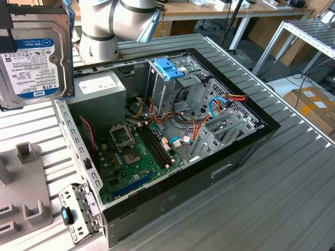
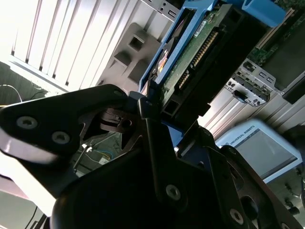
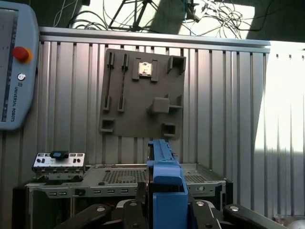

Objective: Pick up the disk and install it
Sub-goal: 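Pick up the disk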

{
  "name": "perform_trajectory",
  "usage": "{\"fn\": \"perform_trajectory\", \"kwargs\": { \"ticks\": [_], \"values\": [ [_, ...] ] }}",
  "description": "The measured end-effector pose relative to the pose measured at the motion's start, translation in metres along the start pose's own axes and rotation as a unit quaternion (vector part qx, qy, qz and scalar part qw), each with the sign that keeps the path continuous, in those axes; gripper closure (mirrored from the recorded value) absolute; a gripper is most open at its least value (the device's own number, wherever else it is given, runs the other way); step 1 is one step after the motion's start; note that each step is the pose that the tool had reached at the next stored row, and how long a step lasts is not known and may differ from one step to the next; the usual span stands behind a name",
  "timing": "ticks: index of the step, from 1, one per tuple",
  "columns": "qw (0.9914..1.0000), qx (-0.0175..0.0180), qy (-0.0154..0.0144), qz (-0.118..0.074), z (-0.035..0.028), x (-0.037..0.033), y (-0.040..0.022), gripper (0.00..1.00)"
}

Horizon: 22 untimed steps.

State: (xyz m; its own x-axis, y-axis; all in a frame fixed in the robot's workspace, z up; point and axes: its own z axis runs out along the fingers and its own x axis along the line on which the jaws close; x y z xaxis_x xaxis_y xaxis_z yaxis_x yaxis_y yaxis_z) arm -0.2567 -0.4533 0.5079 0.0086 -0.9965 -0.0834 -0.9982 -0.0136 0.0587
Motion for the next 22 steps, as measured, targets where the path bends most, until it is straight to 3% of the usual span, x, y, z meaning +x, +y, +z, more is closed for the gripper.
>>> {"fn": "perform_trajectory", "kwargs": {
  "ticks": [22],
  "values": [
    [1.0,0.0,0.0,0.0,-0.0013,0.0032,-0.02,0.63]
  ]
}}
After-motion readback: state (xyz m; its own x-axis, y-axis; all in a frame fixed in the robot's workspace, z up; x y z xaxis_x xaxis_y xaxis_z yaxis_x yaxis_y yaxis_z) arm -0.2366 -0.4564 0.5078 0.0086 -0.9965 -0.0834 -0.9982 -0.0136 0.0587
